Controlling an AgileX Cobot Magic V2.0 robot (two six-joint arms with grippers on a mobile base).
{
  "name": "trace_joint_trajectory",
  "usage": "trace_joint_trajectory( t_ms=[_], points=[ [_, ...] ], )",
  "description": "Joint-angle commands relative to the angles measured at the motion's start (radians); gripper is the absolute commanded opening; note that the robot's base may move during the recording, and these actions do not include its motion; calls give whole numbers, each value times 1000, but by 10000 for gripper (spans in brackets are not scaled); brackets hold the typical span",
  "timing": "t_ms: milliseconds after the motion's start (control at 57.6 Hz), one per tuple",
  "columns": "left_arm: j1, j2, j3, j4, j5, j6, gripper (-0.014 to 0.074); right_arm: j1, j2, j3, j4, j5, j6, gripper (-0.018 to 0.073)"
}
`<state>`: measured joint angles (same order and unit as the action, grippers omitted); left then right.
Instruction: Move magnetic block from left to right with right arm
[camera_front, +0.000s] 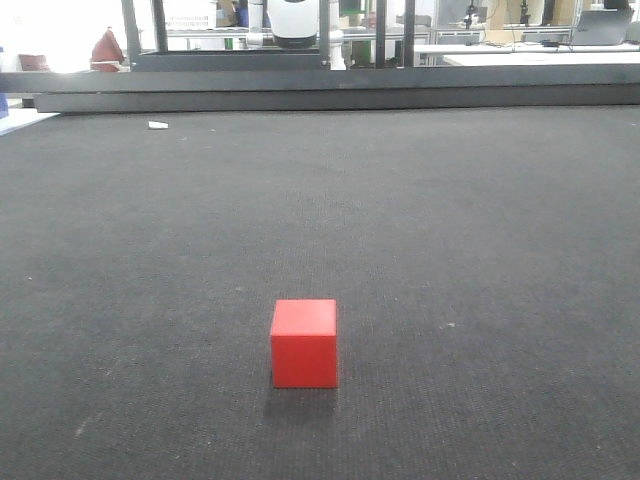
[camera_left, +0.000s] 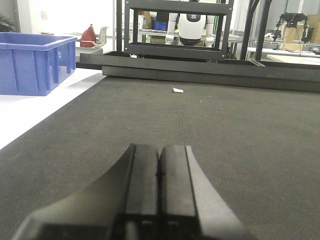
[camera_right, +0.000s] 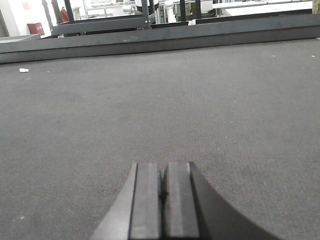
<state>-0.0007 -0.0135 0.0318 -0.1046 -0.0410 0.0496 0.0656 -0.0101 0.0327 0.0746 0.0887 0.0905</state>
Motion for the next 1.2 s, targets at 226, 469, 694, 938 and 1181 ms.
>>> trace_joint_trajectory(
  t_ms=[226, 469, 694, 938, 1181],
  points=[
    [-5, -13, 9, -5, -92, 2, -126, -7, -22, -2, -2, -80, -7, 57],
    [-5, -13, 9, -5, -92, 2, -126, -7, -22, -2, -2, -80, -7, 57],
    [-5, -13, 9, -5, -92, 2, -126, -7, -22, -2, -2, -80, -7, 57],
    [-5, -13, 9, -5, -92, 2, -126, -7, -20, -4, -1, -80, -7, 57],
    [-5, -13, 9, -5, -92, 2, -126, -2, 101, -164, 2, 73, -7, 57]
  ],
)
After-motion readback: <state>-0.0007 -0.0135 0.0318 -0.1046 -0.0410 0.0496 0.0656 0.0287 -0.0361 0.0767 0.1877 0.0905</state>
